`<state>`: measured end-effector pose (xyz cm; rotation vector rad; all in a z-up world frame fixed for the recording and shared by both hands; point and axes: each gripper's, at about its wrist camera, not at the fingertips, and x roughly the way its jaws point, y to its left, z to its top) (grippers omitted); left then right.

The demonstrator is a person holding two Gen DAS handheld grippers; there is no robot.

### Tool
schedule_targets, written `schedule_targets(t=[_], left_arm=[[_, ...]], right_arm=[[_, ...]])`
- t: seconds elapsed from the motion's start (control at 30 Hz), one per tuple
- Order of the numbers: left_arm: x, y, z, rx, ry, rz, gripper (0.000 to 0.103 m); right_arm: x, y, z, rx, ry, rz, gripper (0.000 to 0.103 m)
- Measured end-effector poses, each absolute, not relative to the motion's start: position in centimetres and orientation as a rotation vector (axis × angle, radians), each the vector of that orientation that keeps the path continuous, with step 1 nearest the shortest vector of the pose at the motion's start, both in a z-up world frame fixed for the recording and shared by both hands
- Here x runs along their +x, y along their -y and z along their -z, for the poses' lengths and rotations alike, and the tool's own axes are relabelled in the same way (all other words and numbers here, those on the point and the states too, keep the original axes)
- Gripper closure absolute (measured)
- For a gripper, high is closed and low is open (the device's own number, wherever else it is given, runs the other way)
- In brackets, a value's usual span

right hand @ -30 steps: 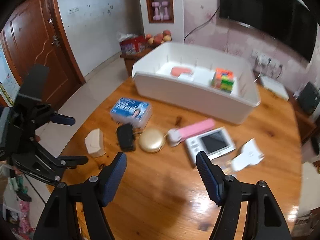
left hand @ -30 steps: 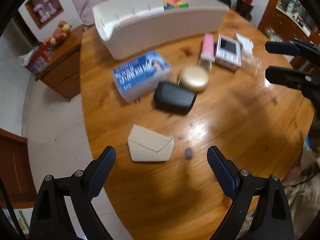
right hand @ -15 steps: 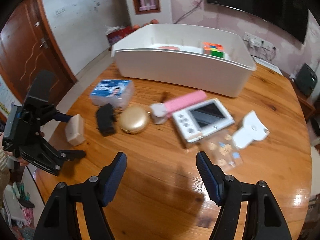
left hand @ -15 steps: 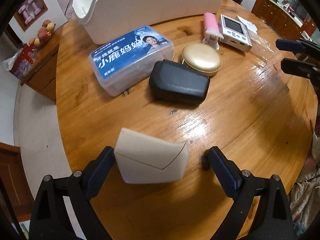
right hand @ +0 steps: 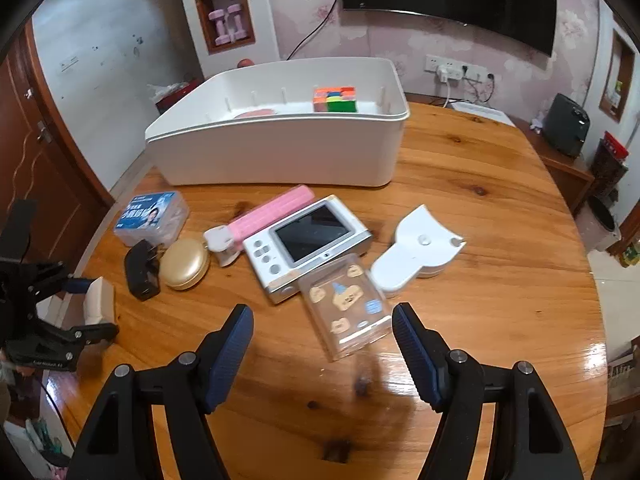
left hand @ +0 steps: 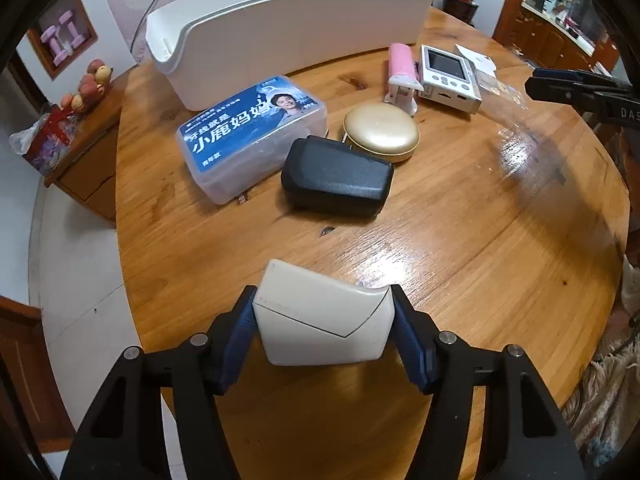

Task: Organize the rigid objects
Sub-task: 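Grasp the beige card holder with the left tool, then grasp the white plastic stand with the right tool while the left holds the card holder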

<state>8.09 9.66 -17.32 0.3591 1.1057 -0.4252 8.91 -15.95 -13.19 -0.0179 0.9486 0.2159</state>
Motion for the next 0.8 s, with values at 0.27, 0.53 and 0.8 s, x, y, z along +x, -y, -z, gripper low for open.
schedule_targets(t=[0.27,0.53,0.8], left_arm=[[7.6,-9.3,17.7,0.307,-1.133,0.374,0.037],[7.2,-7.5,17.8,0.262,-1.157,0.301,0.037],[6.8,-5.2,17.7,0.211,-1.193,0.252,0.037]], right_arm=[[9.7,17.6,13.1,0.003,-0.921,-0.142,0.03],[12.4,21.1,13.8,0.061,-0.938,-0.04,0.03],[16.2,23.2,16.5,0.194,-1.05,0.023,0.03]])
